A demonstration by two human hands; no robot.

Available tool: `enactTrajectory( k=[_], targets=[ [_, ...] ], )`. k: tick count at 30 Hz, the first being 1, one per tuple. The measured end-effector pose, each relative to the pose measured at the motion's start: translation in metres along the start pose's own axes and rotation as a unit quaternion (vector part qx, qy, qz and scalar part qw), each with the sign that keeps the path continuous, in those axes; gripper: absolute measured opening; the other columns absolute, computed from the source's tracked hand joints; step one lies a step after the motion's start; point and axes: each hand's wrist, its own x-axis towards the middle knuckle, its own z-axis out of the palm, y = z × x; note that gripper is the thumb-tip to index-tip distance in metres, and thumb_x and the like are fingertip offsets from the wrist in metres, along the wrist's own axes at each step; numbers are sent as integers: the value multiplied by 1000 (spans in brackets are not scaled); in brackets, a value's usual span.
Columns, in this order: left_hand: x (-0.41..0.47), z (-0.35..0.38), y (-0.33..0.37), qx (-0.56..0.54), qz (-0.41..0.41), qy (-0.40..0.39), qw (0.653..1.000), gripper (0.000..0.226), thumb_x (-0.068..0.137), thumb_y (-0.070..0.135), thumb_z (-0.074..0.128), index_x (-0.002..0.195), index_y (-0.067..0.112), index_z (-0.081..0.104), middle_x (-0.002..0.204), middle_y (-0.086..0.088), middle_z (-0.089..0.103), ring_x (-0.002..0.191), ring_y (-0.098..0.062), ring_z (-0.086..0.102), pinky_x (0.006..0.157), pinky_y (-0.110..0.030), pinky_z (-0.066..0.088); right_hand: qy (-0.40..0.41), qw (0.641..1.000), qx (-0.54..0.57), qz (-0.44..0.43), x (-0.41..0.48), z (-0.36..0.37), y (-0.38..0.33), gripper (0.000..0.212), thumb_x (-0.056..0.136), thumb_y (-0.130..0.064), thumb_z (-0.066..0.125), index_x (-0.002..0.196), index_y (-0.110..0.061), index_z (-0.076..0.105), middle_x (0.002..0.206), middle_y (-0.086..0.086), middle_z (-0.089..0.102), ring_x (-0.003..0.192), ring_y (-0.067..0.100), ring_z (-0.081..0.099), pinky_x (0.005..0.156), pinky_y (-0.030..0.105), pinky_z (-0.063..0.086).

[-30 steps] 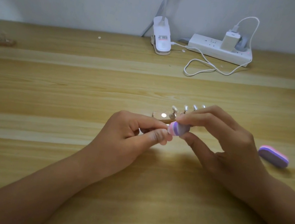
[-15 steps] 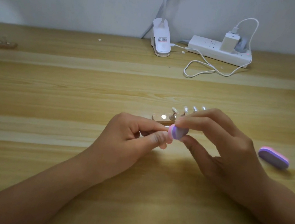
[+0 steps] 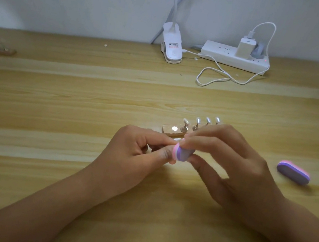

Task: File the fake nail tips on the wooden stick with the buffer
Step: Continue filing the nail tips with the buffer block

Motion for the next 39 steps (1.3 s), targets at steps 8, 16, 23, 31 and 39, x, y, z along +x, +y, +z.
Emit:
enactTrajectory(
  k=[8,16,23,31,39],
  targets=[
    [-2,0,-4,83,42,6,996,20,87,39,59,101,35,72,70,6,63,70,-17,53,65,-30,43,-2,1000,13,21,-2,0,0,18,96,-7,62,110,-1,73,108,9,69,100,25,66,92,34,50],
    [-3,2,-1,155,68,31,985,15,89,27,64,96,37,74,84,14,67,84,-13,54,74,-20,37,-7,1000,-9,13,-1,-1,5,22,91,2,66,111,-2,75,109,8,71,95,28,67,88,35,51],
    [-1,4,1,125,44,34,991,14,85,36,64,94,36,74,81,12,66,80,-16,53,70,-21,38,-2,1000,-16,12,-2,-1,5,22,90,4,67,110,-2,75,108,8,71,95,28,66,89,34,50],
    [1,0,3,81,10,48,996,10,81,27,67,83,28,76,75,17,64,67,-3,48,62,-10,32,40,996,-28,81,1,-15,14,18,90,1,70,108,-3,74,106,8,70,100,28,69,91,38,52],
    [0,1,6,58,13,59,996,13,78,25,70,89,27,77,74,18,65,66,0,50,62,-9,33,0,1000,-26,6,1,-6,6,14,91,0,67,103,0,75,106,9,70,96,29,66,89,36,50]
  ],
)
